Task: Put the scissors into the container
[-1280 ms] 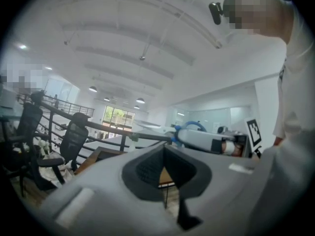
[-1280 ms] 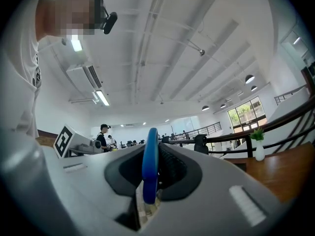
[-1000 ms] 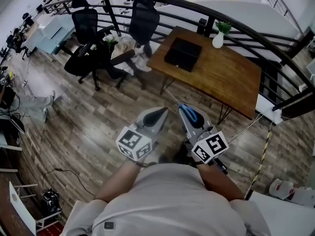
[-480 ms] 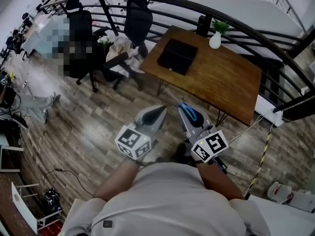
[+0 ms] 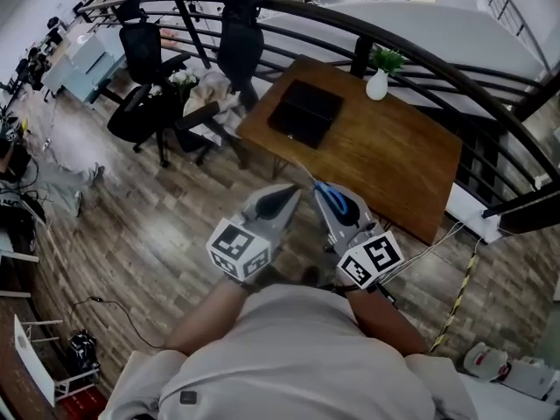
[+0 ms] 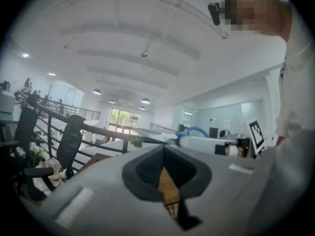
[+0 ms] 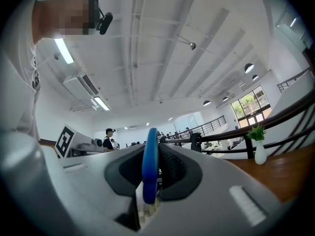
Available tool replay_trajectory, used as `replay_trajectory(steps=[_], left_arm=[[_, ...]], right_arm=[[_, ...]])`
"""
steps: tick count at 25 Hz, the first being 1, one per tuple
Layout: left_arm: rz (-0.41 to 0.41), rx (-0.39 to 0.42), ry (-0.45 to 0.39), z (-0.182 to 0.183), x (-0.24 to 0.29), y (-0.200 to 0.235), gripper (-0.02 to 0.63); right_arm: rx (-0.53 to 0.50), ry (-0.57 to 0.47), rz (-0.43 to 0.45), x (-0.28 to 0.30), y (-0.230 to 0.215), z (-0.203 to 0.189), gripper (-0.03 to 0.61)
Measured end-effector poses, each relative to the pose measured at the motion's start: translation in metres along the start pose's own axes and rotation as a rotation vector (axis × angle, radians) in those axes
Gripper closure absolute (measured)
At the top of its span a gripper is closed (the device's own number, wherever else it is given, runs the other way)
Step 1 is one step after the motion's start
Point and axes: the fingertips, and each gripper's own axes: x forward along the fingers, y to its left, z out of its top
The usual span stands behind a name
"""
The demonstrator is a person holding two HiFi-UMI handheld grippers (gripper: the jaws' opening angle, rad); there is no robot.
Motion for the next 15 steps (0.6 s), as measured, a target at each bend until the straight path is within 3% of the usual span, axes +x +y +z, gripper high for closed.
replay_trajectory(steps=[8, 15], left_arm=[[-0.019, -0.019, 0.024, -0.007, 0.017, 0.000, 0.611], [-0.015, -0.060, 0.029, -0.019, 0.020, 0.024, 0.611]], right_arm=[[0.002, 0.015, -0.022, -0.002, -0.019, -0.001, 0.525], [0.039, 0.052, -0.033, 0.015, -0.032, -0.025, 0.525]])
